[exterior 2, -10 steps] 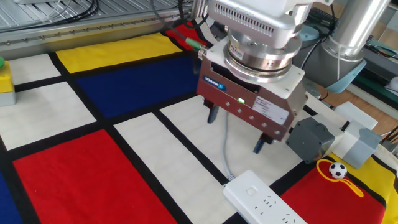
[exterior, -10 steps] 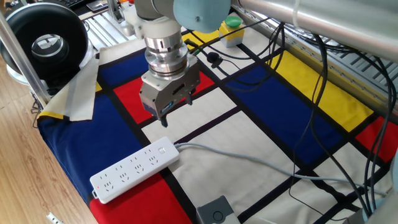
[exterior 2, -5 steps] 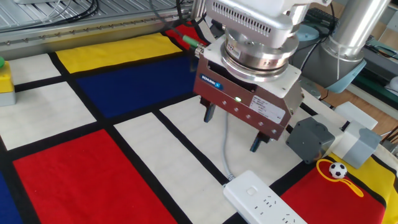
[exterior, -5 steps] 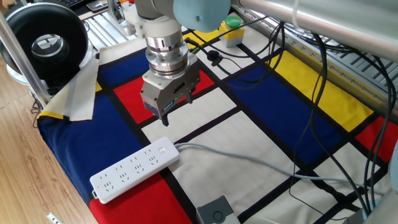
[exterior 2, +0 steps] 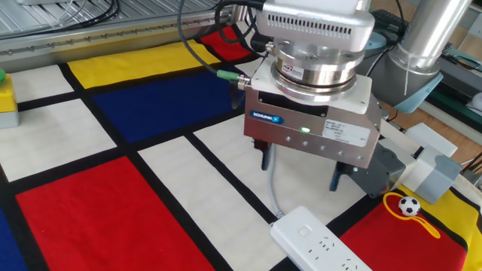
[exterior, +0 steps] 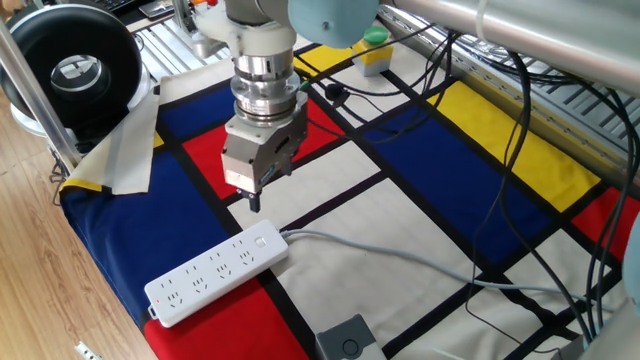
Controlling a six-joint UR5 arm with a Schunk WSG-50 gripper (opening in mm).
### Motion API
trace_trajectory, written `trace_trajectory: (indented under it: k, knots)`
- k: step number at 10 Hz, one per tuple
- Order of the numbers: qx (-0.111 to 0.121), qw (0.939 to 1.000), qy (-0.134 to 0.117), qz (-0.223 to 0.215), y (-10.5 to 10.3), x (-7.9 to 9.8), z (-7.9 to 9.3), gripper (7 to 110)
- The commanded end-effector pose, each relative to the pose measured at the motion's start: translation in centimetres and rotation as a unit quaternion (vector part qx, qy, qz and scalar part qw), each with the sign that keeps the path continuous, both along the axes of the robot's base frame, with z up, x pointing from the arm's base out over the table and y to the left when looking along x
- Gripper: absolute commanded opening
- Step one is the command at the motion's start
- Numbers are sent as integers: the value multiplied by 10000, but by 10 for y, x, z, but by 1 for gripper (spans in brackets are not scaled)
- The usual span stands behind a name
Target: Turn off the power strip by pressing the button
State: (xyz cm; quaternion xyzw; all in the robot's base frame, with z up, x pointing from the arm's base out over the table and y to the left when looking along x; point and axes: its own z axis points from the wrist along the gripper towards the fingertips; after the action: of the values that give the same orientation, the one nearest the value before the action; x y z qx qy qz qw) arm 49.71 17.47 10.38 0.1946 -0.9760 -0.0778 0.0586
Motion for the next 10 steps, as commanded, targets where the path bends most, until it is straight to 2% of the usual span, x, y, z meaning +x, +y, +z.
trace_trajectory:
  k: [1, 2, 3, 4, 5, 6, 8, 10]
  knots:
    - [-474, 9982, 20, -369, -18, 1, -1, 66]
    - [-999, 9922, 15, -749, -39, 1, -1, 66]
    - [-1211, 9890, 1, -855, -49, 1, 0, 44]
    - [-1139, 9895, 8, -885, -47, 0, -1, 44]
    - [-870, 9909, 41, -1028, -38, -5, -2, 44]
    - [-897, 9884, 59, -1223, -42, -9, -2, 44]
    - [-1306, 9830, 9, -1292, -66, -13, 7, 44]
    - [-1202, 9833, 26, -1367, -62, -15, 16, 44]
